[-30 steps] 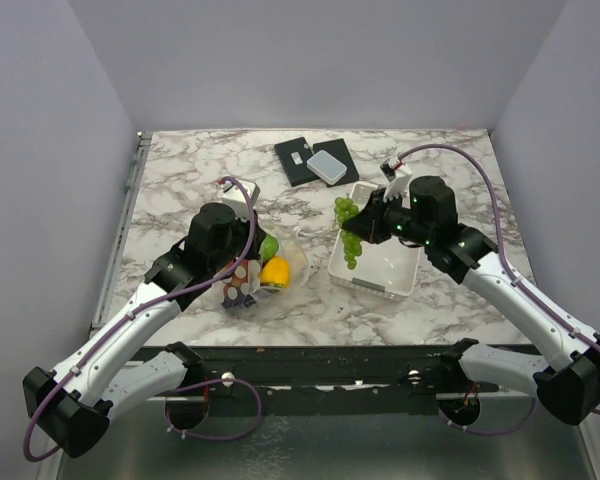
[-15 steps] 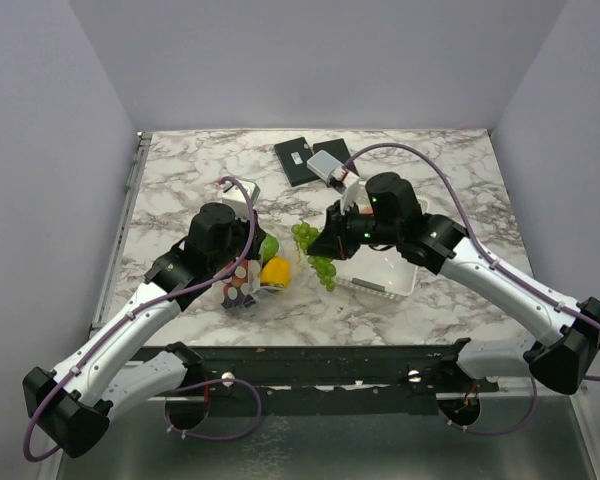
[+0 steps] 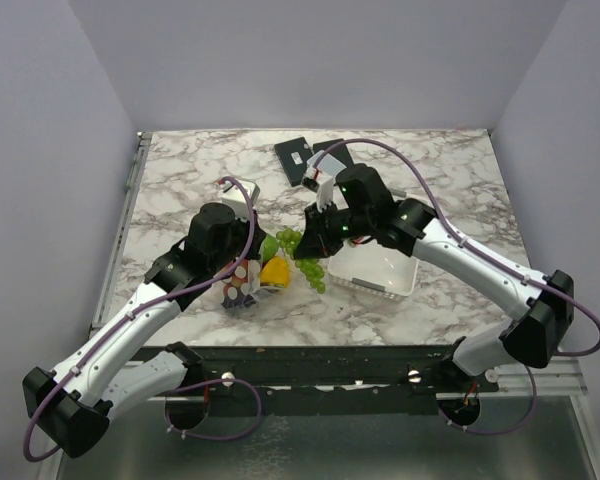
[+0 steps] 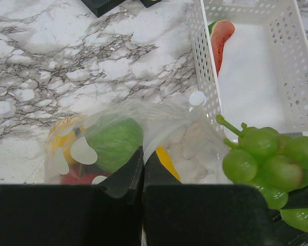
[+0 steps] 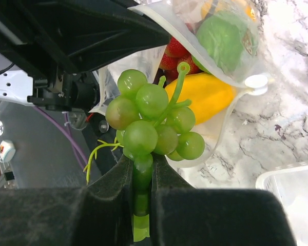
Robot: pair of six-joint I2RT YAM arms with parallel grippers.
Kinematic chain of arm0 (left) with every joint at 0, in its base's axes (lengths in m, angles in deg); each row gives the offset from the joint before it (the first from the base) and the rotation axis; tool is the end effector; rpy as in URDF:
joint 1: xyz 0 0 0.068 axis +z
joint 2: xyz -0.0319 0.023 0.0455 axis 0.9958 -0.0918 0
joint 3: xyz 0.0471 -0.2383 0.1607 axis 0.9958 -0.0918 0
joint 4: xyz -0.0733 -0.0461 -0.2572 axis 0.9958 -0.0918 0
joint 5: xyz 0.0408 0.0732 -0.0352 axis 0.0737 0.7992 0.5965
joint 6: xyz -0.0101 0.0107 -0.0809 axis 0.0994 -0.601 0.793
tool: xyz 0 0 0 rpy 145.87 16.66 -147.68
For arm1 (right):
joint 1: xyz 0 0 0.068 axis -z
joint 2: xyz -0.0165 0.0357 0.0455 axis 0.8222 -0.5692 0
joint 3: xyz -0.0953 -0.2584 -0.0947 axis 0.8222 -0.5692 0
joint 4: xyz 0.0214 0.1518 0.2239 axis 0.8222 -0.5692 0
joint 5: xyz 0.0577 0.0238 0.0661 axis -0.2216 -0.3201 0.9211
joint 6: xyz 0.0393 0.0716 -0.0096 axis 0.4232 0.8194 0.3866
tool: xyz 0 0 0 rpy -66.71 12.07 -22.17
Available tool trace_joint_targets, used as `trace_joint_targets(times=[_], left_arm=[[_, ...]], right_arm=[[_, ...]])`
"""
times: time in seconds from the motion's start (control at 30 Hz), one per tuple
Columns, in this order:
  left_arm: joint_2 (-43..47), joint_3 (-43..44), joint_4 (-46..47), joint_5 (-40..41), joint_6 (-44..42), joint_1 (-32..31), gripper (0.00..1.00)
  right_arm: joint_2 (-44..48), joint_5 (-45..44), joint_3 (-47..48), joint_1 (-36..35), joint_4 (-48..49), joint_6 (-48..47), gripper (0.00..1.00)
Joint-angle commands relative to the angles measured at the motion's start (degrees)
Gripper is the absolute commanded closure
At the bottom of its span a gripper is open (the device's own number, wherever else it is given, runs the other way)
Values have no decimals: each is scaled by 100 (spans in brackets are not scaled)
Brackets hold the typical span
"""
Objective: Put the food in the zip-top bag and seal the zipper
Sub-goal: Place the fake fruit in the zipper food storage bag.
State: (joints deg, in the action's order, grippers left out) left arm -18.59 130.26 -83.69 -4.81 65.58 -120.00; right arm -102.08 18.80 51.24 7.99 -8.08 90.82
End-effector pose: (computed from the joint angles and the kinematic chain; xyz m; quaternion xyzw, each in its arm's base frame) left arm 0.1990 -0.1346 0.3238 0.1273 0.8353 -0.2013 0.4955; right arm 0.2182 0.2823 0.3478 -0.3257 0.8118 0.4022 0.2704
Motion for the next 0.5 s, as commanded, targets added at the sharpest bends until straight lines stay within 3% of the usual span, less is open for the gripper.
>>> trace_joint_targets(times=[0.0,0.47], left_arm=[[102,-16,149,-80,0,2,100],[166,-24,179,-233,-11,2,100]], right_arm=[[-379,302,421,-80,-378,-54,99],[-1643,92,1484,-94,-878,111,99]])
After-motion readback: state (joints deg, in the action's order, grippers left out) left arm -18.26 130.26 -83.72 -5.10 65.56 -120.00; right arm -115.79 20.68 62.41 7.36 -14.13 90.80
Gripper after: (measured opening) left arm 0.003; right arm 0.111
